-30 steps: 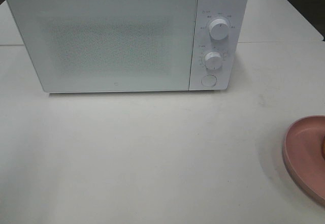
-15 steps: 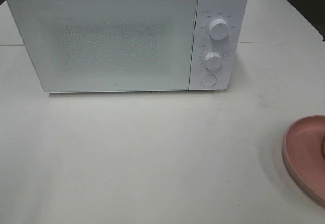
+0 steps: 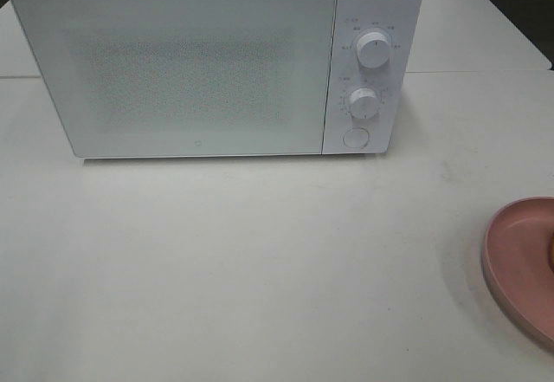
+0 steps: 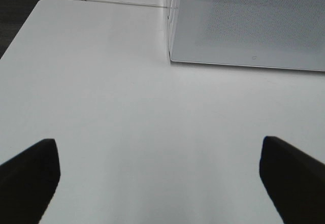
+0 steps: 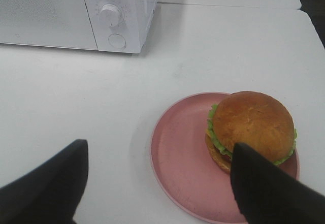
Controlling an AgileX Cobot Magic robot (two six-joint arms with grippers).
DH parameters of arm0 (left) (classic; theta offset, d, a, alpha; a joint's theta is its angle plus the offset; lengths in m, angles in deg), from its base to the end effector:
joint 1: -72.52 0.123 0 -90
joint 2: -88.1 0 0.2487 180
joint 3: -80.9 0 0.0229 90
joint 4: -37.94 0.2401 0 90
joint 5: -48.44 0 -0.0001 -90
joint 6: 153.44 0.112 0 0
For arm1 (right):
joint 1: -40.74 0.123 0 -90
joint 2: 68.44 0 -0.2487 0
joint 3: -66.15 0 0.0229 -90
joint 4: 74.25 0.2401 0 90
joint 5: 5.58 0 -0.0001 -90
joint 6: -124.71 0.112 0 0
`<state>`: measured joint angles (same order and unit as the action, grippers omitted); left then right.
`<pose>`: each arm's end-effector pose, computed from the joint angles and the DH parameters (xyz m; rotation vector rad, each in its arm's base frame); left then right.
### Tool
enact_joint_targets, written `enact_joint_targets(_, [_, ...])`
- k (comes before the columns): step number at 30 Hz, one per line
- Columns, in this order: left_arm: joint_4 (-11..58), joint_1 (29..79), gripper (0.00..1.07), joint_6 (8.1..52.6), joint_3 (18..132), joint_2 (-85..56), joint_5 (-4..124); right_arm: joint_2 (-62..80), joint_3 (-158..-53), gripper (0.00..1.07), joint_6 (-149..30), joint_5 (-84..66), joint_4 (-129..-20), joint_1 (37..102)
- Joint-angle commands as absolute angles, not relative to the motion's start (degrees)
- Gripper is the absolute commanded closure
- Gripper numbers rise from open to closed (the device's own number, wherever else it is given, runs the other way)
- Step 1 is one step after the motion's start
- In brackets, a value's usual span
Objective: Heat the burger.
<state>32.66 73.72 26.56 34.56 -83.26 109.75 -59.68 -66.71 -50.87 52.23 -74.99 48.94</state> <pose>0.0379 -0.0083 0.2675 -0.0152 2.0275 -0.0967 0.0424 0.0049 0.2693 -0.0653 1.9857 0.1274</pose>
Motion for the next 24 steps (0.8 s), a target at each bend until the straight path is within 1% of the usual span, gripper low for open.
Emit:
enact_joint_targets(1, [32.55,73.78,0.06,26.56,34.34,-84.57,109.46,-61.17,-66.54,0.32,-51.39,51.43,-74.88,48.77])
enact_joint_targets(24, [32.55,73.78,0.06,26.56,34.34,-84.57,109.46,-61.05,-66.54,0.32,-51.39,51.43,-74.88,48.77])
